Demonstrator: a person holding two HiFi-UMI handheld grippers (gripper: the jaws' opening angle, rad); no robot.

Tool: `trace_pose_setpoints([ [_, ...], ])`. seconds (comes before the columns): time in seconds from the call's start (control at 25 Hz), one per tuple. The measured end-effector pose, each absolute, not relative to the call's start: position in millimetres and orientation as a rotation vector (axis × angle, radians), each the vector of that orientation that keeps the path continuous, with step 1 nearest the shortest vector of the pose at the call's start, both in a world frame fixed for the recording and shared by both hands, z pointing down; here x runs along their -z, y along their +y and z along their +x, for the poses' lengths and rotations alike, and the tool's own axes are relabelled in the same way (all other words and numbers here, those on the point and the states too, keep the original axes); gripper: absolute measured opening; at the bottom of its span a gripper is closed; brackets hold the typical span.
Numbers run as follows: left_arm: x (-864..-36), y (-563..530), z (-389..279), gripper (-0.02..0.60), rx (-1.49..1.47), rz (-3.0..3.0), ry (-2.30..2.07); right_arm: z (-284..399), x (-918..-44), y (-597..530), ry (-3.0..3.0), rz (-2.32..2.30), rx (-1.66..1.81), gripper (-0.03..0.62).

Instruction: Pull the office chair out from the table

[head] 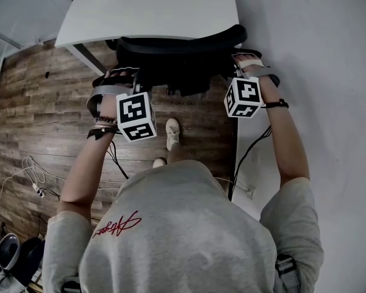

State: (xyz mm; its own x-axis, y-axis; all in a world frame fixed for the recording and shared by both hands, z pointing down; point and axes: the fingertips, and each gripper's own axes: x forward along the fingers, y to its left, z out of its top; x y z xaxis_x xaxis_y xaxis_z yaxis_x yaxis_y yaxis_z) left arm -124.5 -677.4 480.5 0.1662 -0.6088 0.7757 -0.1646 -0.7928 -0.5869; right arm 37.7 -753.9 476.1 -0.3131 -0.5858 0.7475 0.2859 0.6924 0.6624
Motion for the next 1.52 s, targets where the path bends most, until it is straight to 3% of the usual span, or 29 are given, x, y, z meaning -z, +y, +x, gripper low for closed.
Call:
trace_pose_setpoints([
  [0.16,-481.3,-677.7,-124.7,0.115,1.659,-2.071,0.732,39.8,-480.1,-754.9,-1.622,0.233,0.913,0.109],
  [1.52,-479.1,-633.7,-152.4,0.089,1.565,-1.892,0.707,16.8,-479.8,-694.1,-1.588,0.258,0.774,0.100],
])
